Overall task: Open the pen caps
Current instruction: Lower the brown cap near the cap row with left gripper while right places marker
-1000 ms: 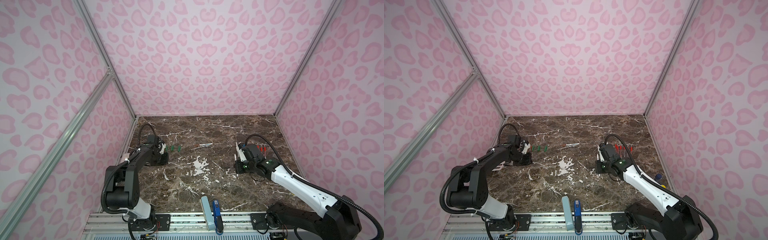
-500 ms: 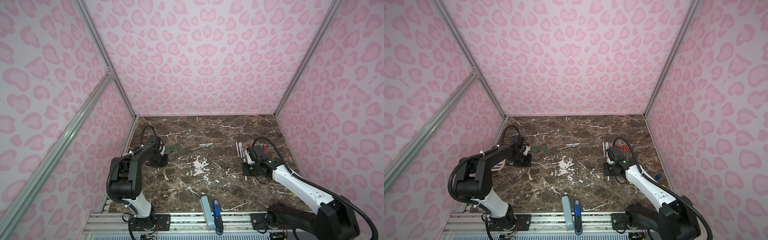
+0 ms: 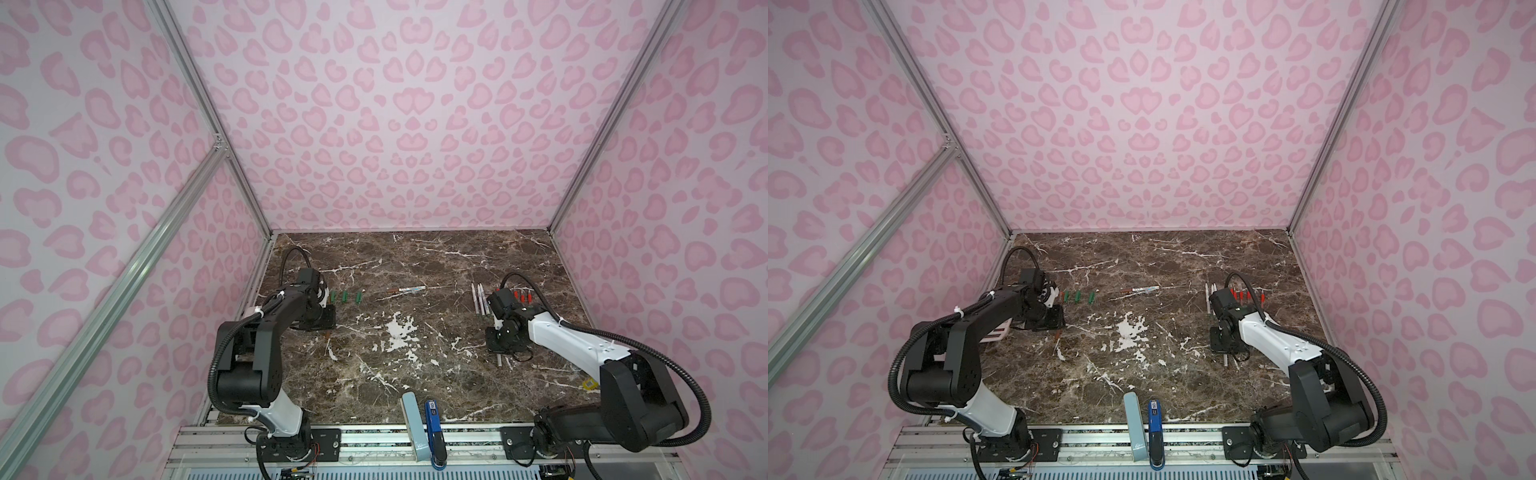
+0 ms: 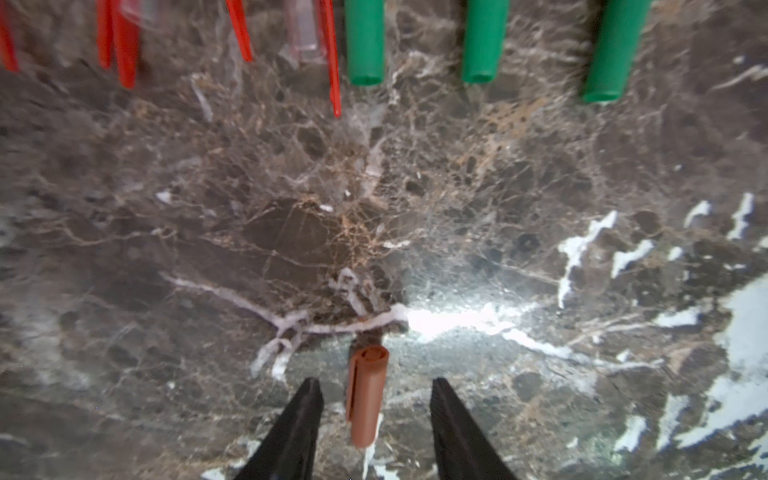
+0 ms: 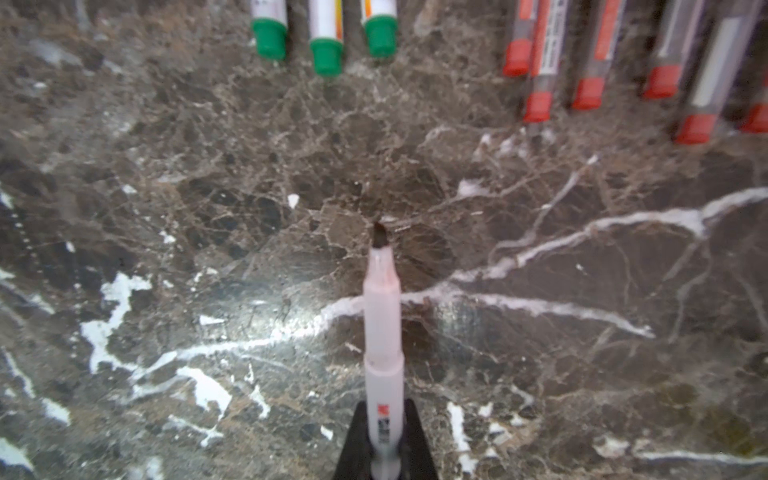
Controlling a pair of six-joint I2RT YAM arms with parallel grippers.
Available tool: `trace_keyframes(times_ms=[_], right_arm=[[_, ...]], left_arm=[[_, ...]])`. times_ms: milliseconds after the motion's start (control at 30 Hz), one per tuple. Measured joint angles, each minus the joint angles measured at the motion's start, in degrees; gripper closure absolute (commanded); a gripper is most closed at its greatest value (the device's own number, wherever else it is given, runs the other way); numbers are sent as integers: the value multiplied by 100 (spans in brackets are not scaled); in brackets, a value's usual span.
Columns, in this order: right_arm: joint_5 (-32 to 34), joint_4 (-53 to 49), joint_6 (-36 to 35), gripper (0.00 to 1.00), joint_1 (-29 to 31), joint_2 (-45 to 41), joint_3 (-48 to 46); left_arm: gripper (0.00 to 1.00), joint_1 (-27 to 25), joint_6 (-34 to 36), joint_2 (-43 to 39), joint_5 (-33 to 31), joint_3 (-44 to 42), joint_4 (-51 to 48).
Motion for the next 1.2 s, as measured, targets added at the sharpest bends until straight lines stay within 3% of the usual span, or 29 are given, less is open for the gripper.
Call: trace_keyframes(times_ms=[300, 500, 633, 900, 1200], right_arm=[[44, 164, -227, 94, -114, 516, 107], [42, 260, -227, 83, -164, 601, 87], [101, 280, -232, 73, -177, 581, 57], [-9, 197, -234, 64, -186, 496, 138], [-214, -7, -361, 48, 24, 81, 1049]], left_arm=[[22, -28, 55, -1478, 101, -564, 262], [10, 63, 236, -2367, 431, -1014, 597], [9, 319, 254, -2577, 507, -1075, 750], [6, 479, 216, -2684, 726, -1086, 791], [5, 581, 210, -2774, 778, -1064, 785]])
